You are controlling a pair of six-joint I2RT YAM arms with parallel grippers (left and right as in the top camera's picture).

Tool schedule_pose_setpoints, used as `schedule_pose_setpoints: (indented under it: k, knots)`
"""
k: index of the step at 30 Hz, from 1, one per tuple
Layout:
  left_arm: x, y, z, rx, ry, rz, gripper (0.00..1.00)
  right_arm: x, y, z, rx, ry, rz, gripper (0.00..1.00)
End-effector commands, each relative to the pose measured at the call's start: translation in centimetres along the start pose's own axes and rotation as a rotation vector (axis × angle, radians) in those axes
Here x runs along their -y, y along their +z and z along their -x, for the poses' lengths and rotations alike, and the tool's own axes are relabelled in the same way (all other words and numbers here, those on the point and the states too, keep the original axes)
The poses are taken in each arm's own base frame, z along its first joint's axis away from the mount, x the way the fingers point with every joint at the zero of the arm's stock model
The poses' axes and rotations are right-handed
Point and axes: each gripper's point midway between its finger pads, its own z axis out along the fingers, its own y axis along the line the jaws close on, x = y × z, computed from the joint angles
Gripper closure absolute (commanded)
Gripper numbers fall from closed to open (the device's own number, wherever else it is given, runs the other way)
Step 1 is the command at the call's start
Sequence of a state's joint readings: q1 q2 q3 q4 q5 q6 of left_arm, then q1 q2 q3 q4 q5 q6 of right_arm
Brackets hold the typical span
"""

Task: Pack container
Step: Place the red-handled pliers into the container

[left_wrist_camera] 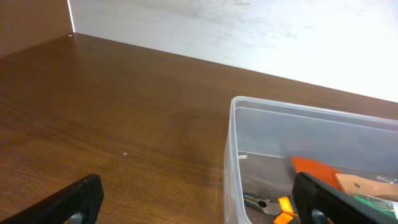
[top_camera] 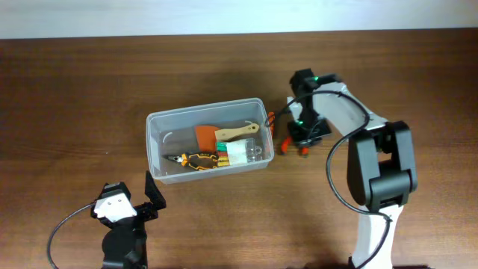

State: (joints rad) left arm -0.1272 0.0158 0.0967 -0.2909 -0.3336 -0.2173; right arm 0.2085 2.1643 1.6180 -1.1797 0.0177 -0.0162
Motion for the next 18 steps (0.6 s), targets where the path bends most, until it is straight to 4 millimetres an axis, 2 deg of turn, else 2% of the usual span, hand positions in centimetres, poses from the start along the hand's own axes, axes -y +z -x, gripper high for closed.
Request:
schedule_pose_setpoints:
  k: [1, 3, 5, 8, 10, 13, 15, 16, 17, 18]
  knots:
    - [0.0, 0.0, -0.1, 0.000, 0.010, 0.000, 0.01, 4.9, -8.3, 1.1, 0.168, 0.179, -0.177, 0.94]
    - [0.0, 0.0, -0.1, -0.001, 0.010, 0.000, 0.01, 4.7, -12.9, 1.1, 0.263, 0.196, -0.161, 0.94]
    - [0.0, 0.0, -0.1, -0.001, 0.010, 0.000, 0.01, 3.0, -17.8, 1.3, 0.389, 0.136, -0.112, 0.94]
    - [0.0, 0.0, -0.1, 0.000, 0.010, 0.000, 0.01, -3.4, -24.4, 1.2, 0.596, -0.162, 0.038, 0.96]
    - [0.0, 0.0, -0.1, -0.001, 0.010, 0.000, 0.01, -7.2, -26.8, 0.9, 0.689, -0.309, 0.099, 0.96]
    - [0.0, 0.0, -0.1, -0.001, 0.010, 0.000, 0.01, -12.5, -28.1, 0.8, 0.763, -0.506, 0.126, 0.96]
    - [0.0, 0.0, -0.1, -0.001, 0.010, 0.000, 0.01, -16.2, -27.2, 1.0, 0.771, -0.664, 0.125, 0.96]
    - [0.0, 0.0, -0.1, -0.001, 0.010, 0.000, 0.01, -18.6, -26.0, 1.1, 0.761, -0.788, 0.110, 0.96]
    - [0.0, 0.0, -0.1, 0.000, 0.010, 0.000, 0.01, -21.5, -23.7, 1.2, 0.729, -0.996, 0.069, 0.96]
    - [0.0, 0.0, -0.1, -0.001, 0.010, 0.000, 0.01, -23.0, -22.0, 1.3, 0.702, -1.141, 0.038, 0.96]
